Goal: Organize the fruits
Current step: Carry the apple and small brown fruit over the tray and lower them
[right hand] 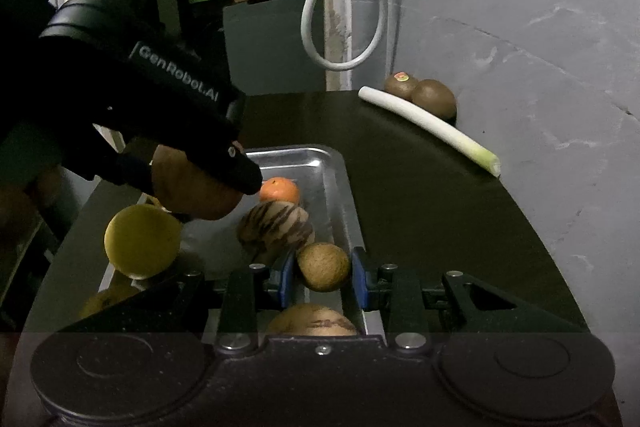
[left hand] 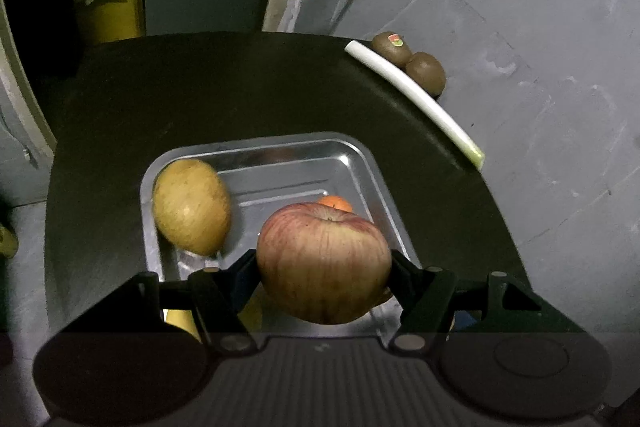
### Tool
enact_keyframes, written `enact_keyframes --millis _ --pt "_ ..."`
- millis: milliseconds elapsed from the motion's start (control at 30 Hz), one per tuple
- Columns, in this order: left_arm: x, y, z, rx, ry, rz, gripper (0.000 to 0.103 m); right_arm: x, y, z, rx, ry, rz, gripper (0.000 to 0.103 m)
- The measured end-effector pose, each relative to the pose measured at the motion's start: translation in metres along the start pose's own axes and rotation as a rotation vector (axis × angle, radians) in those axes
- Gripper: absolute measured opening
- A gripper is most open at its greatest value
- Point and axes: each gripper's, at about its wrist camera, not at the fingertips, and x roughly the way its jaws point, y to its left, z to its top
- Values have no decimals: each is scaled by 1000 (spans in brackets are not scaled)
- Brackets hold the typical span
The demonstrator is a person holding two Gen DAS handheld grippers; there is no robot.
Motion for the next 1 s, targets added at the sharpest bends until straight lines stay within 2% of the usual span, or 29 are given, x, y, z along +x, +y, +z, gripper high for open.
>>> enact_keyframes --millis 633,1000 --pt "0 -18 -17 41 -28 55 72 7 -4 -2 -21 59 70 32" --pt "-2 -27 -27 29 -22 73 72 7 -13 -1 -22 67 126 32"
